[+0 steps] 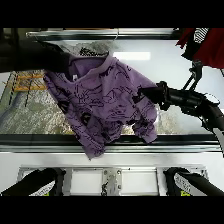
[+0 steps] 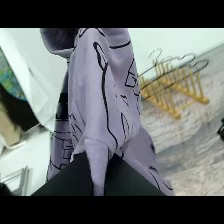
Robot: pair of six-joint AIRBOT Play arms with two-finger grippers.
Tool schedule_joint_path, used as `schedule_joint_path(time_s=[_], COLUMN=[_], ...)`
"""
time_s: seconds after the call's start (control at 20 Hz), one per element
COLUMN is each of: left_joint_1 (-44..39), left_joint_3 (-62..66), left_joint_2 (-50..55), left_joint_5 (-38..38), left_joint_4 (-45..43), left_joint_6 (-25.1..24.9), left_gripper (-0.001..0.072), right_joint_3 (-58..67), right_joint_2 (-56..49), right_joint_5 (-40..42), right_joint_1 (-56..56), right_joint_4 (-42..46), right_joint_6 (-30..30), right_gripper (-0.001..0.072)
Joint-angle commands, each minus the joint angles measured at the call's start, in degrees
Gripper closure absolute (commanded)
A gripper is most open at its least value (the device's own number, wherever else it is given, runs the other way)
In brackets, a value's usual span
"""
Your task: Fold the clothes and pants, and hang the long-sleeved shirts on hangers.
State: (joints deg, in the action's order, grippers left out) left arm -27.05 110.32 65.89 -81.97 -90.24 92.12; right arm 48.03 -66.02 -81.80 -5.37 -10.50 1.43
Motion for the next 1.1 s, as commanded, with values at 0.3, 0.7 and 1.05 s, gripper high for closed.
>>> schedule_joint_path(time_s=[0.3,0.7,1.05], left_joint_1=[-1.7,-15.2,-19.8], left_joint_3=[1.0,-3.4,6.4], left_joint_2=[0.5,1.4,6.7], left_joint_5=[-2.9,2.6,2.4], left_joint_4=[-13.0,-13.1,-13.1], left_joint_6=[4.4,7.8,7.8], left_gripper=[0.0687,0.0687,0.0686], right_joint_3=[5.7,5.4,5.4], right_joint_2=[7.5,3.6,0.2], right_joint_5=[9.3,9.0,11.4], right_joint_1=[1.2,8.6,13.0], right_joint_4=[7.4,7.1,1.3], right_joint_6=[4.4,4.0,0.7], right_gripper=[0.0705,0.0705,0.0705])
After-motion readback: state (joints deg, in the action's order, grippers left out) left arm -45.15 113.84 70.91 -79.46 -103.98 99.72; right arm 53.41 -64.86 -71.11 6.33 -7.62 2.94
